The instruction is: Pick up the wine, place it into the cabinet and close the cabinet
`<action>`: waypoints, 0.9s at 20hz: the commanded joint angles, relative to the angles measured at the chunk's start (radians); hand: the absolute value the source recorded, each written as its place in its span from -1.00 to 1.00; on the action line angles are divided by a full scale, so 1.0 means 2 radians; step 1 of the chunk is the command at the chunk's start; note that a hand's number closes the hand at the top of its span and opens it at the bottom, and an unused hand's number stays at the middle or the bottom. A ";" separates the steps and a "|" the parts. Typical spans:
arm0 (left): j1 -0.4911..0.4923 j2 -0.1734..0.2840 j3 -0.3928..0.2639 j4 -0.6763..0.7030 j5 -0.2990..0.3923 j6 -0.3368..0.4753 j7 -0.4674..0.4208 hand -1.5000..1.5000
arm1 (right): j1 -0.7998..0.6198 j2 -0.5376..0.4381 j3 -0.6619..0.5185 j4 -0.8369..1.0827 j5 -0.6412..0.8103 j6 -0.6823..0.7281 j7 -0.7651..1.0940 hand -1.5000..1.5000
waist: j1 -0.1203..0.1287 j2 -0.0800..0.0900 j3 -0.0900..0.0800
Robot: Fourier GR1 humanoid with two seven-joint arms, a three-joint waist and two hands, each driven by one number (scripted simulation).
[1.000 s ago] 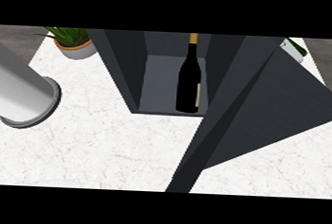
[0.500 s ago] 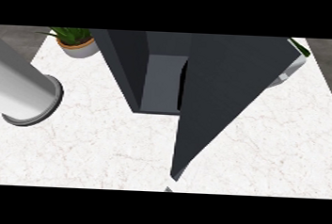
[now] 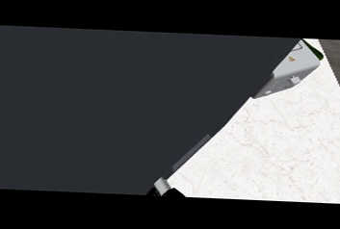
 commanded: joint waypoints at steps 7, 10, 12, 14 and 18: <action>-0.023 -0.029 -0.007 0.011 -0.025 0.022 0.009 -1.00 | -0.242 0.055 -0.122 0.255 -0.107 -0.021 -0.066 1.00 | 0.000 0.001 0.001; -0.018 -0.037 -0.011 0.012 -0.031 0.020 0.010 -1.00 | -0.255 0.056 -0.118 0.332 -0.063 0.013 -0.111 1.00 | -0.004 0.001 0.001; -0.030 -0.026 0.008 -0.004 -0.016 0.028 0.034 -1.00 | -0.291 0.056 -0.138 0.360 -0.050 0.013 -0.103 1.00 | -0.007 -0.001 0.001; -0.014 -0.036 0.001 -0.006 -0.034 0.020 0.018 -1.00 | -0.294 0.056 -0.168 0.417 -0.058 0.042 -0.139 1.00 | -0.004 0.001 0.001; -0.023 -0.041 0.015 -0.009 -0.028 0.025 0.038 -1.00 | -0.310 0.052 -0.224 0.480 -0.087 0.094 -0.173 1.00 | -0.008 0.001 0.001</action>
